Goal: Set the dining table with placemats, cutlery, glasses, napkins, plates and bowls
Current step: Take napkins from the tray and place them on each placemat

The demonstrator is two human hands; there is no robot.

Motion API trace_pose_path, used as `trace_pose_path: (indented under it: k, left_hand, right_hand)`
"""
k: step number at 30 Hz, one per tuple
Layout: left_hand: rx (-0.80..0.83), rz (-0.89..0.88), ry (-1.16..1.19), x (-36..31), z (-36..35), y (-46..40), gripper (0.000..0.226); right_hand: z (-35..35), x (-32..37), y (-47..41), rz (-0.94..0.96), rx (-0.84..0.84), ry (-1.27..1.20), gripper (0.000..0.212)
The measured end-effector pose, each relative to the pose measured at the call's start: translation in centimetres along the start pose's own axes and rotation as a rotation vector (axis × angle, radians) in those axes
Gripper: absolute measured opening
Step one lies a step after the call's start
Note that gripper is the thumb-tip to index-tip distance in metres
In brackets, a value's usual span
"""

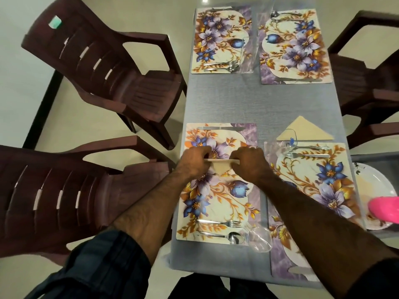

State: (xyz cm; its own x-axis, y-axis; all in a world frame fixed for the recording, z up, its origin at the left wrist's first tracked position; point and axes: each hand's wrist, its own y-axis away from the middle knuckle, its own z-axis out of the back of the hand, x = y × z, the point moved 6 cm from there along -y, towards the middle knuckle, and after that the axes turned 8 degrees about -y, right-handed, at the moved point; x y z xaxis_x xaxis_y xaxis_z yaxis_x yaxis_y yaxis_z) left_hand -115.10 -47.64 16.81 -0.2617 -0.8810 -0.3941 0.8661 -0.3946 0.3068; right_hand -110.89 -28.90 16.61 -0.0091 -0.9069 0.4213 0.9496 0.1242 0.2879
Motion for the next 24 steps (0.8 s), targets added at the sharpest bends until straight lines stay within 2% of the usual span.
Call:
trace_pose_path:
  k: [3, 5, 7, 10, 12, 18, 24]
  left_hand:
    - [-0.278, -0.068, -0.110, -1.7, 4.0, -1.1, 0.012]
    - [-0.355, -0.108, -0.209, -2.5, 4.8, -1.2, 0.016]
    - [-0.276, -0.142, -0.340, -2.6, 2.7, -0.8, 0.021]
    - [-0.018, -0.164, -0.509, -1.5, -3.2, 1.3, 0.042]
    - [0.057, -0.152, -0.538, -0.6, -5.8, 2.9, 0.052]
    - [0.032, -0.115, -0.550, -1.2, -7.2, 4.4, 0.075]
    - [0.137, -0.061, -0.592, -1.1, -8.5, 3.4, 0.077]
  right_hand:
    - [3.6, 0.8, -0.7, 0.089, -0.307, 0.199, 0.022]
    - [4.5, 1.2, -0.6, 0.135, -0.385, 0.269, 0.022]
    - [3.5, 0.9, 0.1, 0.144, -0.335, 0.322, 0.026]
    - [-1.7, -1.0, 2.0, 0.104, -0.082, 0.396, 0.035]
    - [-4.2, -2.4, 3.3, 0.060, 0.007, 0.369, 0.045]
    - [-5.6, -2.6, 4.8, 0.070, -0.058, 0.246, 0.064]
    - [-7.3, -3.5, 4.2, 0.053, -0.049, 0.240, 0.070]
